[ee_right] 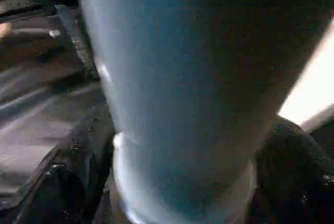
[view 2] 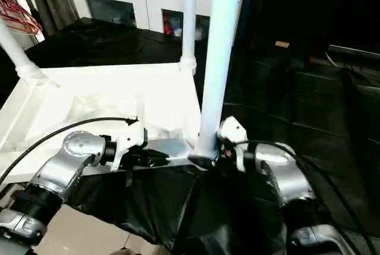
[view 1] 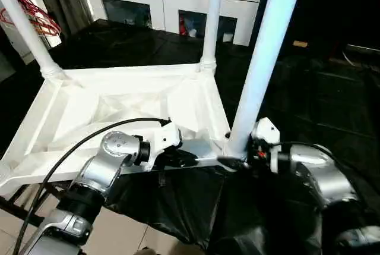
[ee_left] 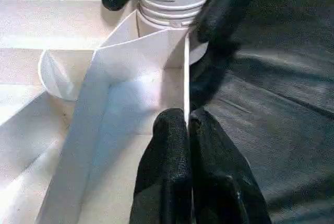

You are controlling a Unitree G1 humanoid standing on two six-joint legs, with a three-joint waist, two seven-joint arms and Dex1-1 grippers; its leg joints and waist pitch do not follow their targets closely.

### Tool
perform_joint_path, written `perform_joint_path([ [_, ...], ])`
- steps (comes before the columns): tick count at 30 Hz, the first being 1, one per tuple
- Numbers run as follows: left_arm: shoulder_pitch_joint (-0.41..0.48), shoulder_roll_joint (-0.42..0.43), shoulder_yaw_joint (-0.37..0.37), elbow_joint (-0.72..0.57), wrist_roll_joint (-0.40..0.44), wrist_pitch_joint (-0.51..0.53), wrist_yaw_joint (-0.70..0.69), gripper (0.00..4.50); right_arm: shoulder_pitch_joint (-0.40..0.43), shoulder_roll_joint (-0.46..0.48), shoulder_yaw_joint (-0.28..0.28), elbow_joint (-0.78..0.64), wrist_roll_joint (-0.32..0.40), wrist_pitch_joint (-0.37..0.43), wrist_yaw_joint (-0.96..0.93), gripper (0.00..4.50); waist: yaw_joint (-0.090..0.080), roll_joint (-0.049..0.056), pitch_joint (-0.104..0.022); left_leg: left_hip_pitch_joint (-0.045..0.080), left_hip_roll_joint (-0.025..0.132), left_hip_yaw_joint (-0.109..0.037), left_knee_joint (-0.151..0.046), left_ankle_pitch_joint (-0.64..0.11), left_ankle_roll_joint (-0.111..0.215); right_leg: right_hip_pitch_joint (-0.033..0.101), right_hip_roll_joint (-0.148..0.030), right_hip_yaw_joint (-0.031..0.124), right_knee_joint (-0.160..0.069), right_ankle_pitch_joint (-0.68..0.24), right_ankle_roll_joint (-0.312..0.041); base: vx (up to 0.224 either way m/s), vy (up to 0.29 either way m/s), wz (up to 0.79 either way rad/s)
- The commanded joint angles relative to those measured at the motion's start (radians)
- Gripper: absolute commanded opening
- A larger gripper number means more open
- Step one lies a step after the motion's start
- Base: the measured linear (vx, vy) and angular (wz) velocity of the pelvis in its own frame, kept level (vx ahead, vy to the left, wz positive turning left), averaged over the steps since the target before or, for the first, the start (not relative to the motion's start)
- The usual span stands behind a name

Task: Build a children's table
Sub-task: Rotate leg to tighten

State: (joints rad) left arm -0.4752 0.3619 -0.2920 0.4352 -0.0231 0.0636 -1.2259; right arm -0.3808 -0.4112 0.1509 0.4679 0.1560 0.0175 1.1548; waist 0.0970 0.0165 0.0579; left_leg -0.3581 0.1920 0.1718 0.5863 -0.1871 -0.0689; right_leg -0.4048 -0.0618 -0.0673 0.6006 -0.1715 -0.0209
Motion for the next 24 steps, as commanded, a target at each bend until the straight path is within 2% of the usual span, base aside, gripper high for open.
perform_joint_path([
  [1, 0.008, 0.004, -0.016, -0.046, -0.047, -0.003, -0.053, 0.0, 0.019, -0.023, 0.016, -0.039, 0.014, 0.033, 0.048, 3.92, 0.004, -0.008, -0.064, 0.004, 0.043, -0.008, -0.07, -0.221, 0.065, 0.051, -0.079, 0.049, -0.079, -0.314, -0.192, 0.0, 0.0, 0.0],
  [2, 0.011, 0.01, -0.017, -0.051, -0.049, 0.001, -0.059, 0.0, 0.023, -0.028, 0.018, -0.047, 0.018, 0.04, 0.059, 3.92, 0.005, -0.008, -0.063, 0.003, 0.043, -0.007, -0.069, -0.216, 0.068, 0.051, -0.079, 0.049, -0.077, -0.303, -0.195, 0.0, 0.0, 0.0],
  [4, 0.015, 0.014, -0.018, -0.058, -0.05, 0.005, -0.065, 0.0, 0.027, -0.031, 0.018, -0.055, 0.021, 0.045, 0.066, 3.6, 0.006, -0.008, -0.064, 0.002, 0.043, -0.007, -0.069, -0.21, 0.068, 0.051, -0.081, 0.049, -0.077, -0.297, -0.199, 0.0, 0.0, 0.0],
  [7, 0.026, 0.023, -0.021, -0.069, -0.048, 0.011, -0.077, 0.0, 0.032, -0.033, 0.025, -0.073, 0.026, 0.063, 0.082, 3.54, 0.006, -0.008, -0.064, 0.002, 0.042, -0.008, -0.069, -0.209, 0.063, 0.052, -0.08, 0.048, -0.077, -0.3, -0.199, 0.0, 0.0, 0.0],
  [8, 0.026, 0.023, -0.021, -0.069, -0.048, 0.011, -0.077, 0.0, 0.032, -0.033, 0.026, -0.075, 0.026, 0.065, 0.082, 3.25, 0.006, -0.008, -0.064, 0.002, 0.042, -0.008, -0.068, -0.205, 0.063, 0.052, -0.08, 0.048, -0.077, -0.295, -0.199, 0.0, 0.0, 0.0],
  [9, 0.028, 0.023, -0.021, -0.069, -0.046, 0.012, -0.079, 0.0, 0.034, -0.031, 0.027, -0.078, 0.025, 0.067, 0.083, 3.17, 0.006, -0.007, -0.065, 0.003, 0.043, -0.008, -0.068, -0.204, 0.063, 0.051, -0.081, 0.048, -0.077, -0.291, -0.201, 0.0, 0.0, 0.0],
  [12, 0.029, 0.024, -0.02, -0.069, -0.043, 0.013, -0.082, 0.0, 0.036, -0.027, 0.027, -0.081, 0.025, 0.07, 0.084, 3.12, 0.006, -0.009, -0.065, 0.002, 0.04, -0.007, -0.067, -0.2, 0.063, 0.052, -0.08, 0.048, -0.077, -0.296, -0.197, 0.0, 0.0, 0.0],
  [13, 0.029, 0.024, -0.02, -0.069, -0.042, 0.013, -0.082, 0.0, 0.036, -0.026, 0.027, -0.081, 0.025, 0.07, 0.084, 2.87, 0.006, -0.009, -0.065, 0.002, 0.04, -0.007, -0.067, -0.198, 0.062, 0.052, -0.08, 0.048, -0.077, -0.297, -0.196, 0.0, 0.0, 0.0],
  [17, 0.031, 0.024, -0.019, -0.071, -0.042, 0.019, -0.06, 0.0, 0.051, -0.021, 0.034, -0.098, 0.032, 0.088, 0.065, 2.78, 0.006, -0.008, -0.065, 0.001, 0.041, -0.008, -0.067, -0.193, 0.061, 0.053, -0.079, 0.047, -0.076, -0.29, -0.194, 0.0, 0.0, 0.0],
  [19, 0.013, -0.002, -0.006, -0.041, -0.014, 0.022, 0.027, 0.0, 0.043, 0.014, 0.019, -0.062, 0.007, 0.072, -0.025, 2.72, 0.005, -0.008, -0.065, 0.001, 0.04, -0.008, -0.067, -0.191, 0.057, 0.051, -0.08, 0.047, -0.076, -0.284, -0.198, 0.0, 0.0, 0.0],
  [21, 0.001, -0.015, -0.001, -0.022, 0.005, 0.027, 0.077, 0.0, 0.035, 0.036, 0.008, -0.038, -0.008, 0.061, -0.083, 2.72, 0.001, -0.008, -0.063, 0.002, 0.038, -0.008, -0.068, -0.211, 0.048, 0.049, -0.081, 0.047, -0.081, -0.322, -0.19, 0.0, 0.0, 0.0],
  [22, -0.009, -0.026, 0.002, -0.008, 0.02, 0.031, 0.117, 0.0, 0.028, 0.054, -0.001, -0.019, -0.021, 0.056, -0.134, 2.72, -0.003, -0.009, -0.061, 0.005, 0.037, -0.011, -0.071, -0.235, 0.036, 0.051, -0.082, 0.046, -0.086, -0.375, -0.172, 0.0, 0.0, 0.0],
  [23, -0.009, -0.026, 0.002, -0.008, 0.02, 0.031, 0.117, 0.0, 0.028, 0.054, -0.001, -0.019, -0.021, 0.056, -0.134, 2.72, -0.003, -0.009, -0.061, 0.005, 0.037, -0.011, -0.071, -0.235, 0.036, 0.051, -0.082, 0.046, -0.086, -0.375, -0.172, 0.0, 0.0, 0.0],
  [24, -0.029, -0.061, 0.024, 0.014, 0.021, 0.048, 0.189, 0.0, 0.005, 0.096, -0.018, 0.039, -0.05, 0.04, -0.252, 2.72, -0.007, -0.007, -0.059, 0.008, 0.036, -0.011, -0.071, -0.255, 0.029, 0.048, -0.083, 0.046, -0.092, -0.415, -0.16, 0.0, 0.0, 0.0],
])
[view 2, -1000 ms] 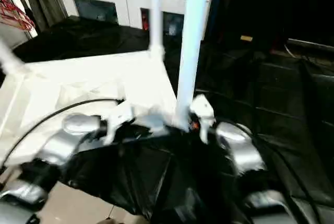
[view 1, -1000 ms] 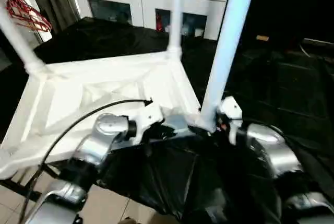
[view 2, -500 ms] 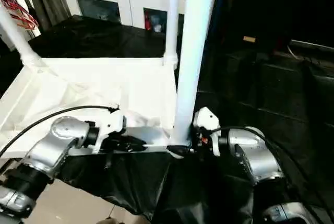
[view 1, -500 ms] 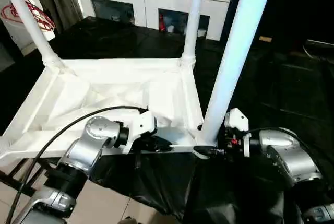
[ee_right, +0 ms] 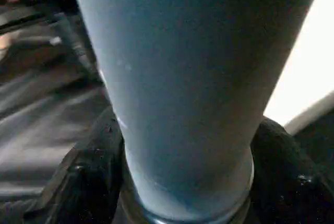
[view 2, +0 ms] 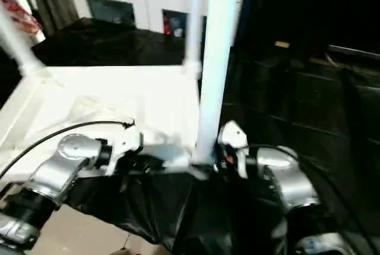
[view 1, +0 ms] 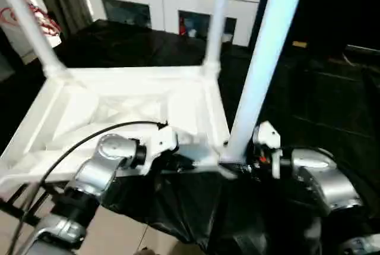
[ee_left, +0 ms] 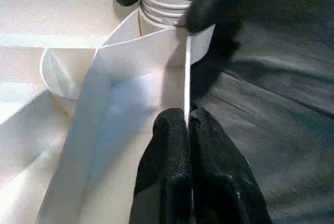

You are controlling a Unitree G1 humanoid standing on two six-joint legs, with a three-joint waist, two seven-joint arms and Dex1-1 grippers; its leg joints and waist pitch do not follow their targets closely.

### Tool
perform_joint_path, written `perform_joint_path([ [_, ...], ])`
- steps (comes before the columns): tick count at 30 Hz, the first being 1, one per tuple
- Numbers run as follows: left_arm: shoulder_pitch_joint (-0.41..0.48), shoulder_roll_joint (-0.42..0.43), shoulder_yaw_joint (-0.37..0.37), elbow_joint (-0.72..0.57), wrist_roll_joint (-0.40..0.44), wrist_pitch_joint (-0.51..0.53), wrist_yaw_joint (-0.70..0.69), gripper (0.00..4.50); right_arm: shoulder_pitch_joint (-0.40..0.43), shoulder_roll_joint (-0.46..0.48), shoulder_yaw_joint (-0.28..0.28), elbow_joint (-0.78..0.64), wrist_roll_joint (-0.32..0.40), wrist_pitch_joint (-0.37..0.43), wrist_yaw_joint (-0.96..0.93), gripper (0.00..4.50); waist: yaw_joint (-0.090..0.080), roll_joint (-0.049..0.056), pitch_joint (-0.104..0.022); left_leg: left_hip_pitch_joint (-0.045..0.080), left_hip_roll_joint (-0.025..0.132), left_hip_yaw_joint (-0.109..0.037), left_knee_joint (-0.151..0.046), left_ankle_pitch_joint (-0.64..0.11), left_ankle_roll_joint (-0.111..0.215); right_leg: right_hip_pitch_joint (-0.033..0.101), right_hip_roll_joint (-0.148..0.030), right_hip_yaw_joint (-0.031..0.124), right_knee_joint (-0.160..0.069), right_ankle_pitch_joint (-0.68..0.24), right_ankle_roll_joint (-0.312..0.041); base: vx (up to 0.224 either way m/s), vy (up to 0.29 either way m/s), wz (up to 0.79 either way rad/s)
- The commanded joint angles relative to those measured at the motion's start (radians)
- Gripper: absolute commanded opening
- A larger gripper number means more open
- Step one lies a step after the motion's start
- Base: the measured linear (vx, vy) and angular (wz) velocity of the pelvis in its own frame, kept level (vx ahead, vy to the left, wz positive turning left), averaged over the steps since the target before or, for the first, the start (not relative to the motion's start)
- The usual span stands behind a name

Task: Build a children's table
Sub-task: Rotate leg to tighten

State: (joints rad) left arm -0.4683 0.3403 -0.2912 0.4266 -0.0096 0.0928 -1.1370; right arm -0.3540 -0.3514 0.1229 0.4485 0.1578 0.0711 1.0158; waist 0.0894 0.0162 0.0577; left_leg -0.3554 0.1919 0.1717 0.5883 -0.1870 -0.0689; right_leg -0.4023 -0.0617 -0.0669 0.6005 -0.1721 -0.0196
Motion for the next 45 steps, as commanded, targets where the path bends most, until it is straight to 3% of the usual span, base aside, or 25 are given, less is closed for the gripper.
perform_joint_path([
  [1, -0.057, -0.074, 0.043, 0.044, 0.013, 0.031, 0.173, 0.0, -0.043, 0.076, -0.003, 0.107, -0.071, -0.015, -0.212, 2.72, -0.003, -0.006, -0.057, 0.007, 0.035, -0.01, -0.074, -0.261, 0.025, 0.041, -0.081, 0.045, -0.094, -0.427, -0.159, 0.0, 0.0, 0.0],
  [4, -0.089, -0.127, 0.058, 0.073, 0.031, 0.048, 0.281, 0.0, -0.082, 0.139, -0.017, 0.184, -0.103, -0.017, -0.38, 2.72, -0.014, -0.008, -0.058, 0.008, 0.031, -0.017, -0.076, -0.273, 0.0, 0.043, -0.085, 0.041, -0.101, -0.495, -0.127, 0.0, 0.0, 0.0],
  [8, -0.127, -0.218, 0.065, 0.119, 0.063, 0.08, 0.453, 0.0, -0.15, 0.246, -0.052, 0.299, -0.115, -0.022, -0.622, 2.72, -0.016, -0.007, -0.063, 0.009, 0.031, -0.013, -0.072, -0.245, 0.006, 0.04, -0.082, 0.046, -0.095, -0.416, -0.149, 0.0, 0.0, 0.0],
  [11, -0.129, -0.236, 0.06, 0.127, 0.067, 0.08, 0.466, 0.0, -0.161, 0.268, -0.052, 0.316, -0.116, -0.03, -0.646, 2.72, -0.011, -0.007, -0.067, 0.004, 0.031, -0.011, -0.07, -0.212, 0.02, 0.046, -0.082, 0.047, -0.085, -0.332, -0.166, 0.0, 0.0, 0.0],
  [12, -0.134, -0.253, 0.052, 0.139, 0.075, 0.07, 0.473, 0.0, -0.174, 0.297, -0.065, 0.342, -0.105, -0.041, -0.642, 2.72, -0.008, -0.009, -0.071, -0.001, 0.031, -0.008, -0.067, -0.181, 0.037, 0.05, -0.081, 0.049, -0.076, -0.26, -0.184, 0.0, 0.0, 0.0],
  [13, -0.135, -0.258, 0.05, 0.143, 0.076, 0.068, 0.472, 0.0, -0.179, 0.305, -0.07, 0.351, -0.104, -0.044, -0.645, 3.28, -0.007, -0.008, -0.072, 0.001, 0.031, -0.008, -0.066, -0.173, 0.041, 0.048, -0.081, 0.049, -0.074, -0.242, -0.191, 0.0, 0.0, 0.0],
  [14, -0.135, -0.259, 0.047, 0.142, 0.078, 0.061, 0.466, 0.0, -0.184, 0.312, -0.071, 0.359, -0.1, -0.047, -0.633, 3.28, -0.005, -0.008, -0.072, 0.001, 0.029, -0.005, -0.064, -0.162, 0.051, 0.049, -0.08, 0.049, -0.074, -0.225, -0.197, 0.0, 0.0, 0.0],
  [16, -0.129, -0.252, 0.035, 0.131, 0.078, 0.047, 0.437, 0.0, -0.192, 0.311, -0.061, 0.368, -0.105, -0.055, -0.62, 3.59, -0.002, -0.006, -0.072, -0.002, 0.03, -0.006, -0.065, -0.152, 0.059, 0.052, -0.081, 0.048, -0.073, -0.22, -0.198, 0.0, 0.0, 0.0],
  [21, -0.113, -0.229, 0.025, 0.115, 0.069, 0.023, 0.392, 0.0, -0.2, 0.287, -0.037, 0.383, -0.147, -0.111, -0.643, 3.8, -0.004, -0.004, -0.067, 0.001, 0.032, -0.008, -0.07, -0.203, 0.044, 0.048, -0.083, 0.046, -0.082, -0.304, -0.182, 0.0, 0.0, 0.0],
  [25, -0.092, -0.203, 0.02, 0.085, 0.047, 0.007, 0.318, 0.0, -0.2, 0.255, -0.047, 0.377, -0.143, -0.136, -0.586, 3.8, -0.008, -0.005, -0.068, -0.001, 0.033, -0.009, -0.072, -0.215, 0.04, 0.051, -0.084, 0.048, -0.081, -0.311, -0.175, 0.0, 0.0, 0.0],
  [31, -0.065, -0.13, 0.017, 0.04, 0.009, -0.016, 0.177, 0.0, -0.185, 0.14, -0.03, 0.332, -0.14, -0.179, -0.385, 3.8, -0.003, -0.002, -0.069, -0.002, 0.035, -0.006, -0.068, -0.193, 0.065, 0.05, -0.082, 0.049, -0.076, -0.254, -0.198, 0.0, 0.0, 0.0],
  [37, -0.046, -0.082, 0.024, 0.009, -0.033, -0.022, 0.072, 0.0, -0.156, 0.061, -0.023, 0.274, -0.086, -0.165, -0.182, 3.8, -0.001, -0.004, -0.068, -0.002, 0.037, -0.005, -0.067, -0.198, 0.073, 0.051, -0.08, 0.047, -0.075, -0.262, -0.206, 0.0, 0.0, 0.0],
  [41, -0.018, -0.036, 0.021, -0.042, -0.076, -0.002, -0.03, 0.0, -0.113, -0.008, 0.002, 0.183, -0.029, -0.125, 0.008, 3.8, 0.01, -0.004, -0.069, -0.003, 0.041, -0.003, -0.065, -0.184, 0.091, 0.051, -0.078, 0.045, -0.072, -0.247, -0.211, 0.0, 0.0, 0.0],
  [45, 0.001, 0.0, 0.009, -0.071, -0.096, 0.009, -0.093, 0.0, -0.081, -0.047, 0.032, 0.137, -0.024, -0.119, 0.1, 3.8, 0.011, -0.004, -0.065, -0.001, 0.04, -0.005, -0.068, -0.207, 0.079, 0.047, -0.079, 0.045, -0.078, -0.31, -0.198, 0.0, 0.0, 0.0],
])
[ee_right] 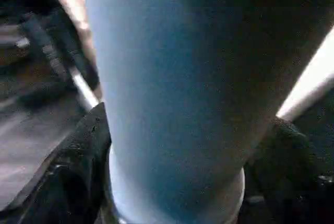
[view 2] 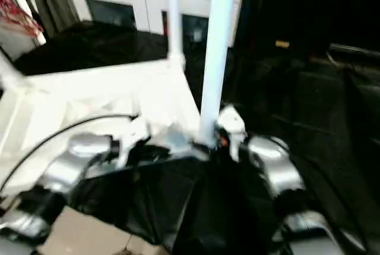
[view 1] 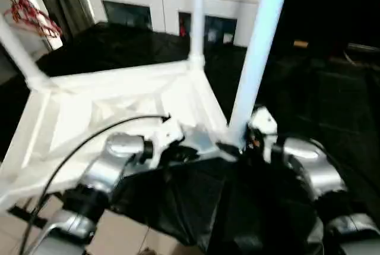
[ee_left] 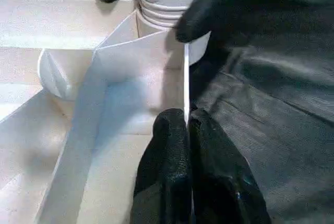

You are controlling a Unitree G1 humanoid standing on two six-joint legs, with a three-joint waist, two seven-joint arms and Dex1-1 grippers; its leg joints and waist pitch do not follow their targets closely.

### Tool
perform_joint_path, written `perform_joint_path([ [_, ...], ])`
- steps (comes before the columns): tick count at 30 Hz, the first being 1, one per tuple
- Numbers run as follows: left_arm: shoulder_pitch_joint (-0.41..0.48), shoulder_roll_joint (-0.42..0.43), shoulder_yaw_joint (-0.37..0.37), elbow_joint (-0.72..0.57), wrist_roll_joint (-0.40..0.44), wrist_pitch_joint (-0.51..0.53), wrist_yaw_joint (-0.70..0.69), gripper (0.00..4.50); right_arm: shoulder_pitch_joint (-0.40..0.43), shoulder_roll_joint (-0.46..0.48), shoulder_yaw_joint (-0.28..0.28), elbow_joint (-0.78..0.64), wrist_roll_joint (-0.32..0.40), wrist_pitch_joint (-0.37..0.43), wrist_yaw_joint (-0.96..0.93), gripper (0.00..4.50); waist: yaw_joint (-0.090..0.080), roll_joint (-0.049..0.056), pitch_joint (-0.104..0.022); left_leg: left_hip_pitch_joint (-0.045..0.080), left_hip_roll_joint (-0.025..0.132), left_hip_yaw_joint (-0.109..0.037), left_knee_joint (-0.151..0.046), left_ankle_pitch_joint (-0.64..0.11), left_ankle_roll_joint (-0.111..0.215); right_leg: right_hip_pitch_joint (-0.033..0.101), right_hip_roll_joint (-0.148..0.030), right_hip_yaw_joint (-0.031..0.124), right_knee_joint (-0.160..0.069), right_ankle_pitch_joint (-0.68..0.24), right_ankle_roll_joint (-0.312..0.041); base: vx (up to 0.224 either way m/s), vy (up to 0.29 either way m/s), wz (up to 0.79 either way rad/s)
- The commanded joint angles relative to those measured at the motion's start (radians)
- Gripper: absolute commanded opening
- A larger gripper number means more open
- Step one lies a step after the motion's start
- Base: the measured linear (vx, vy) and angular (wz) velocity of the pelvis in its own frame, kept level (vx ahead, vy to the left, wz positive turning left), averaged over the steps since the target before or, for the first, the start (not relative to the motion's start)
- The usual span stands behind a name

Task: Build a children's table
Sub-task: Rotate leg to tighten

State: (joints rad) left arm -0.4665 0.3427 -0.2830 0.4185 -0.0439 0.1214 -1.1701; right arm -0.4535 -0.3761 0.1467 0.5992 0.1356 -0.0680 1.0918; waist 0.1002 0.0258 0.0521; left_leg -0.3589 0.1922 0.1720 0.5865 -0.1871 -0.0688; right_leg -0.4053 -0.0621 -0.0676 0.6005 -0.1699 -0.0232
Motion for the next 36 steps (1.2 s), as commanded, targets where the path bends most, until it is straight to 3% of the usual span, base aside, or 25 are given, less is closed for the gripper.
perform_joint_path([
  [1, -0.001, -0.003, 0.0, -0.062, -0.061, -0.02, -0.06, 0.0, 0.018, -0.022, 0.009, -0.014, -0.002, 0.02, 0.024, 3.8, 0.001, -0.014, -0.06, 0.003, 0.04, -0.005, -0.066, -0.21, 0.077, 0.05, -0.08, 0.047, -0.08, -0.321, -0.191, 0.0, 0.0, 0.0],
  [5, 0.008, 0.015, -0.007, -0.077, -0.068, -0.007, -0.095, 0.0, 0.045, -0.045, 0.03, -0.06, 0.001, 0.049, 0.079, 3.8, 0.005, -0.014, -0.061, 0.002, 0.042, -0.006, -0.067, -0.202, 0.074, 0.05, -0.078, 0.047, -0.076, -0.307, -0.19, 0.0, 0.0, 0.0],
  [6, 0.01, 0.018, -0.008, -0.081, -0.069, -0.004, -0.104, 0.0, 0.051, -0.049, 0.033, -0.074, 0.007, 0.062, 0.091, 3.55, 0.005, -0.015, -0.06, 0.003, 0.04, -0.006, -0.067, -0.202, 0.072, 0.05, -0.078, 0.047, -0.078, -0.311, -0.19, 0.0, 0.0, 0.0],
  [12, 0.016, 0.022, -0.018, -0.09, -0.069, 0.002, -0.116, 0.0, 0.062, -0.052, 0.045, -0.098, 0.01, 0.079, 0.107, 3.11, 0.007, -0.015, -0.061, 0.002, 0.04, -0.006, -0.067, -0.192, 0.071, 0.05, -0.078, 0.047, -0.077, -0.304, -0.188, 0.0, 0.0, 0.0],
  [21, 0.021, 0.02, -0.018, -0.096, -0.065, 0.007, -0.11, 0.0, 0.073, -0.052, 0.045, -0.126, 0.02, 0.109, 0.113, 2.73, 0.009, -0.016, -0.063, 0.002, 0.039, -0.006, -0.065, -0.18, 0.072, 0.051, -0.078, 0.047, -0.076, -0.296, -0.185, 0.0, 0.0, 0.0],
  [25, -0.007, -0.018, -0.008, -0.031, 0.004, -0.012, 0.035, 0.0, 0.068, 0.005, 0.016, -0.092, 0.001, 0.13, -0.023, 2.72, 0.006, -0.016, -0.061, 0.003, 0.038, -0.007, -0.067, -0.192, 0.062, 0.051, -0.078, 0.047, -0.079, -0.316, -0.18, 0.0, 0.0, 0.0],
  [31, -0.085, -0.121, 0.02, 0.08, 0.074, 0.021, 0.289, 0.0, -0.005, 0.136, -0.046, 0.089, -0.082, 0.099, -0.433, 2.72, -0.018, -0.016, -0.054, 0.014, 0.029, -0.012, -0.072, -0.266, 0.006, 0.042, -0.081, 0.042, -0.099, -0.475, -0.135, 0.0, 0.0, 0.0],
  [32, -0.093, -0.131, 0.019, 0.088, 0.084, 0.025, 0.317, 0.0, -0.013, 0.151, -0.054, 0.106, -0.078, 0.103, -0.462, 2.72, -0.017, -0.017, -0.057, 0.008, 0.03, -0.014, -0.072, -0.256, 0.011, 0.05, -0.085, 0.043, -0.099, -0.476, -0.123, 0.0, 0.0, 0.0],
  [33, -0.106, -0.154, 0.023, 0.104, 0.092, 0.04, 0.363, 0.0, -0.028, 0.174, -0.059, 0.131, -0.084, 0.104, -0.518, 2.72, -0.017, -0.018, -0.057, 0.006, 0.031, -0.013, -0.072, -0.252, 0.016, 0.049, -0.084, 0.044, -0.099, -0.468, -0.12, 0.0, 0.0, 0.0],
  [34, -0.131, -0.194, 0.035, 0.137, 0.106, 0.061, 0.453, 0.0, -0.055, 0.214, -0.069, 0.169, -0.09, 0.102, -0.609, 2.72, -0.019, -0.015, -0.054, 0.013, 0.03, -0.01, -0.071, -0.268, 0.019, 0.037, -0.082, 0.046, -0.104, -0.477, -0.122, 0.0, 0.0, 0.0],
  [36, -0.151, -0.22, 0.046, 0.165, 0.114, 0.067, 0.514, 0.0, -0.074, 0.242, -0.076, 0.194, -0.095, 0.095, -0.663, 2.72, -0.016, -0.013, -0.059, 0.015, 0.03, -0.011, -0.071, -0.254, 0.012, 0.042, -0.081, 0.045, -0.101, -0.44, -0.132, 0.0, 0.0, 0.0],
])
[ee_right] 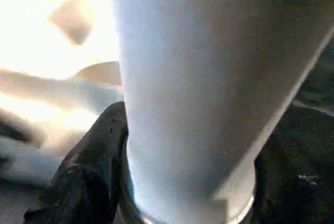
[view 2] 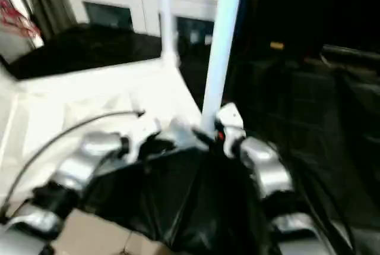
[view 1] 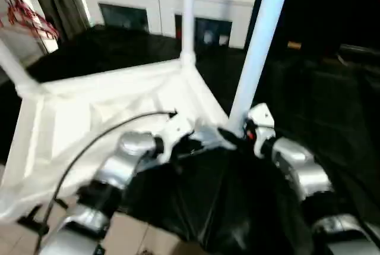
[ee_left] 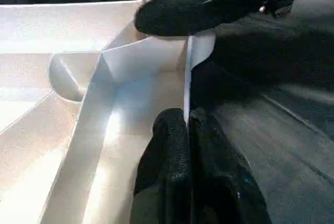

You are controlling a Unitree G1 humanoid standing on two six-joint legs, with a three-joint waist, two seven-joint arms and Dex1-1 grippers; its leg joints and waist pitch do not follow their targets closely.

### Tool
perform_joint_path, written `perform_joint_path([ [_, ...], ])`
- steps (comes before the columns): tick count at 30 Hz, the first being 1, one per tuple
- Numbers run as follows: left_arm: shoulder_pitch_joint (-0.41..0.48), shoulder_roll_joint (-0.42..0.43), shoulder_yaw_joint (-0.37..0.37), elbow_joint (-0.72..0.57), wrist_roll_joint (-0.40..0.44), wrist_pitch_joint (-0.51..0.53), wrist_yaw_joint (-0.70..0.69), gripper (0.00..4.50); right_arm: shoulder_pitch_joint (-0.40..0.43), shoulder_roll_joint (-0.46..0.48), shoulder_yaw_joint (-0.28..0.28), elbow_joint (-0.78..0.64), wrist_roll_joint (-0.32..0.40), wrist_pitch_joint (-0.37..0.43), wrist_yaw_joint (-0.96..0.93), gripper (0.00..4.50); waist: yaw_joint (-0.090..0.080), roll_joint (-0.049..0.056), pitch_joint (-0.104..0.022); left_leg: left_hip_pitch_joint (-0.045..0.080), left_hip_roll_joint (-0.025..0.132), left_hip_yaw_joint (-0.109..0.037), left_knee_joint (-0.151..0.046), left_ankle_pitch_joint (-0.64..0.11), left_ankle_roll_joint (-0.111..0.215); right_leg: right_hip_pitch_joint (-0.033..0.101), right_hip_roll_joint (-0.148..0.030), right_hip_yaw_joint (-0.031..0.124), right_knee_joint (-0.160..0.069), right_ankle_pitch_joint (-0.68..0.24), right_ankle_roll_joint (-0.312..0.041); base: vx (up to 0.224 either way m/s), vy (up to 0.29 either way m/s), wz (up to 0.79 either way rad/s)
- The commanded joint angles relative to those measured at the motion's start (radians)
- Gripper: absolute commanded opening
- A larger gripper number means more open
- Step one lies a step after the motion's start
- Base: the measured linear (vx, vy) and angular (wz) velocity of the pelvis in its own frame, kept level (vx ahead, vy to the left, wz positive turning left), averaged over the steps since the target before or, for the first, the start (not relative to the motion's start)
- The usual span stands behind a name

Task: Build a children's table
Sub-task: Rotate leg to tighten

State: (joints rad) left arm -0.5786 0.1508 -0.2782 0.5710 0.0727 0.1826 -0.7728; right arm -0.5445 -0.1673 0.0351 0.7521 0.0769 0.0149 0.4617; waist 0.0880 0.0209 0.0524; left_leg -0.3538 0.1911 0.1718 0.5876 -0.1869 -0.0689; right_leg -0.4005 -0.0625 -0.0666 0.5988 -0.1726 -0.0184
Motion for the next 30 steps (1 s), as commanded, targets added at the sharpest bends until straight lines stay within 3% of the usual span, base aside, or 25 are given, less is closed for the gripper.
perform_joint_path([
  [1, -0.039, -0.029, 0.042, 0.013, -0.003, 0.005, 0.116, 0.0, 0.017, 0.033, 0.036, 0.041, -0.036, 0.013, -0.033, 2.72, -0.003, -0.009, -0.059, 0.009, 0.032, -0.01, -0.071, -0.249, 0.014, 0.036, -0.08, 0.045, -0.097, -0.418, -0.142, 0.0, 0.0, 0.0],
  [3, -0.065, -0.063, 0.039, 0.056, 0.014, -0.013, 0.17, 0.0, -0.006, 0.073, 0.059, 0.081, -0.087, -0.026, -0.105, 2.72, 0.0, -0.009, -0.064, 0.001, 0.034, -0.01, -0.07, -0.211, 0.024, 0.043, -0.081, 0.047, -0.083, -0.314, -0.168, 0.0, 0.0, 0.0],
  [5, -0.068, -0.072, 0.032, 0.064, 0.018, -0.024, 0.169, 0.0, -0.014, 0.088, 0.059, 0.102, -0.094, -0.044, -0.12, 2.72, 0.0, -0.01, -0.067, 0.001, 0.031, -0.007, -0.067, -0.188, 0.033, 0.045, -0.079, 0.047, -0.077, -0.264, -0.185, 0.0, 0.0, 0.0],
  [8, -0.057, -0.07, 0.03, 0.048, 0.011, -0.031, 0.148, 0.0, -0.013, 0.099, 0.045, 0.091, -0.064, -0.039, -0.087, 3.41, 0.002, -0.007, -0.069, -0.005, 0.031, -0.007, -0.065, -0.161, 0.057, 0.05, -0.08, 0.047, -0.072, -0.219, -0.198, 0.0, 0.0, 0.0],
  [14, -0.032, -0.044, 0.027, 0.02, -0.012, -0.072, 0.077, 0.0, -0.03, 0.077, 0.045, 0.108, -0.07, -0.097, -0.089, 3.87, -0.004, -0.006, -0.065, -0.004, 0.033, -0.008, -0.069, -0.202, 0.05, 0.048, -0.083, 0.045, -0.082, -0.307, -0.178, 0.0, 0.0, 0.0],
  [19, 0.008, -0.005, 0.013, -0.027, -0.046, -0.103, -0.039, 0.0, -0.035, 0.026, 0.023, 0.1, -0.043, -0.139, 0.019, 3.87, -0.005, -0.008, -0.069, -0.007, 0.035, -0.007, -0.066, -0.174, 0.065, 0.051, -0.083, 0.047, -0.072, -0.244, -0.196, 0.0, 0.0, 0.0],
  [23, 0.039, 0.043, -0.002, -0.071, -0.067, -0.115, -0.137, 0.0, -0.017, -0.041, 0.054, 0.068, -0.052, -0.173, 0.16, 3.87, -0.003, -0.006, -0.068, -0.007, 0.036, -0.005, -0.064, -0.164, 0.084, 0.049, -0.08, 0.046, -0.07, -0.213, -0.214, 0.0, 0.0, 0.0],
  [30, 0.066, 0.118, -0.015, -0.114, -0.097, -0.127, -0.281, 0.0, 0.034, -0.125, 0.094, -0.019, -0.021, -0.184, 0.398, 3.87, 0.002, -0.008, -0.066, -0.009, 0.04, -0.004, -0.064, -0.176, 0.09, 0.05, -0.078, 0.045, -0.07, -0.231, -0.21, 0.0, 0.0, 0.0],
])
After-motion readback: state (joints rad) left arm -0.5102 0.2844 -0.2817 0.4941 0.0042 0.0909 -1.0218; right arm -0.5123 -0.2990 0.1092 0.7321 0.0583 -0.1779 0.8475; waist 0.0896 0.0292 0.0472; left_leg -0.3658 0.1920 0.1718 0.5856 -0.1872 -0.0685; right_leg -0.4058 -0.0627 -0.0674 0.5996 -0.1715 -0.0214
